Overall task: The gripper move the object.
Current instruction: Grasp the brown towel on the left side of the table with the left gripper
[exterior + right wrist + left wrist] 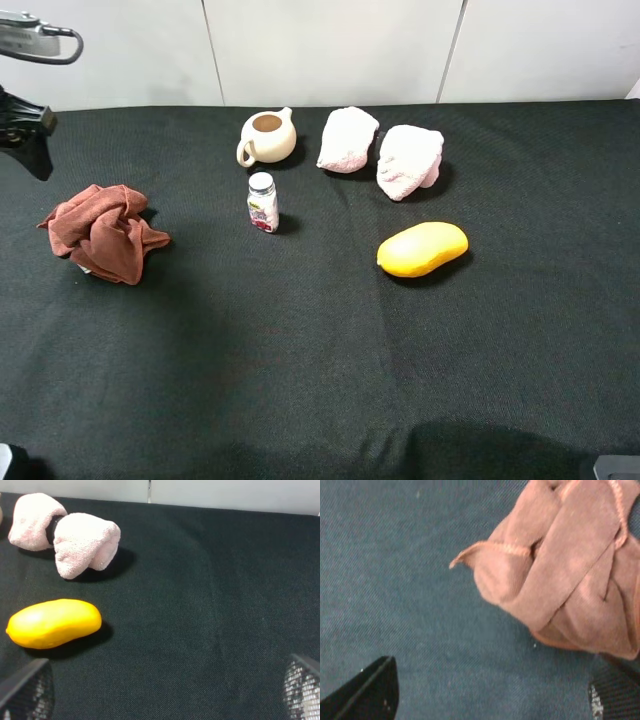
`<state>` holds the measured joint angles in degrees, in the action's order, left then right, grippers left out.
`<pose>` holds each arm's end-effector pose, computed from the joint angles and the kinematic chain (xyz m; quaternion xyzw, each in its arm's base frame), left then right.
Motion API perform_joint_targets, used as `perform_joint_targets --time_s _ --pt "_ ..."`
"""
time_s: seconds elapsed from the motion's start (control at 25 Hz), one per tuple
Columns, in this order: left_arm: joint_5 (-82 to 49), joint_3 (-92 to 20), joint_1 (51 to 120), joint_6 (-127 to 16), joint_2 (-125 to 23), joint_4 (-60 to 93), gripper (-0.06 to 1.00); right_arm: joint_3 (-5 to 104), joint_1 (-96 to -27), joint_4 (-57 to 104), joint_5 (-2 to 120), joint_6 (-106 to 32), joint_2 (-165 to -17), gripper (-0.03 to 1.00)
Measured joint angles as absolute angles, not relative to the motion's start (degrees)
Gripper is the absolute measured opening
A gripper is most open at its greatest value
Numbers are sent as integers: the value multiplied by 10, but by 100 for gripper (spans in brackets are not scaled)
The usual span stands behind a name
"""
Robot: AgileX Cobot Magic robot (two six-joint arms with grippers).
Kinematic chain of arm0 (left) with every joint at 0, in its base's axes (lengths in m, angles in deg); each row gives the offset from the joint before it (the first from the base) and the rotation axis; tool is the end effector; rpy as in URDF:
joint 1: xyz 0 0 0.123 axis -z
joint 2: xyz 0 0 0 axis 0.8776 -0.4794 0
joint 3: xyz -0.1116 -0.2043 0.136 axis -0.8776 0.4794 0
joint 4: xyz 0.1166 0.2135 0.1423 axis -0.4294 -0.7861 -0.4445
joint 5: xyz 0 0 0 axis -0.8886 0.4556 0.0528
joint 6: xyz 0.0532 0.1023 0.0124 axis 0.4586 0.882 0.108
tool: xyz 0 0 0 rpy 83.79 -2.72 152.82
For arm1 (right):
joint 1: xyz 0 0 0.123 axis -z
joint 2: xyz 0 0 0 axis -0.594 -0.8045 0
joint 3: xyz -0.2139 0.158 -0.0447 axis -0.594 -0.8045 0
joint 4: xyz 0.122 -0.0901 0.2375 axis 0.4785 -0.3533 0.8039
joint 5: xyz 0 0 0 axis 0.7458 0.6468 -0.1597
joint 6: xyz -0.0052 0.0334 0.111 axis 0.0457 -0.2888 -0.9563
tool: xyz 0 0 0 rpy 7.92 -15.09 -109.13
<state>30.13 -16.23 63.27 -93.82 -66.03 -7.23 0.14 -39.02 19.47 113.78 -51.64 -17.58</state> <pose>0.3287 0.0055 0.1870 0.0293 0.9865 0.0713 0.1446 0.0508 0.0094 0.2876 -0.0859 0.8518 0.0071 0.5167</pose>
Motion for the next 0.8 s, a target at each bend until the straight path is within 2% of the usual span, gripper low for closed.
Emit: perform_joint_targets --time_s 0.8 --pt "270 -163 665 -937 -738 -77 76 1 -390 195 1138 -516 -176 69"
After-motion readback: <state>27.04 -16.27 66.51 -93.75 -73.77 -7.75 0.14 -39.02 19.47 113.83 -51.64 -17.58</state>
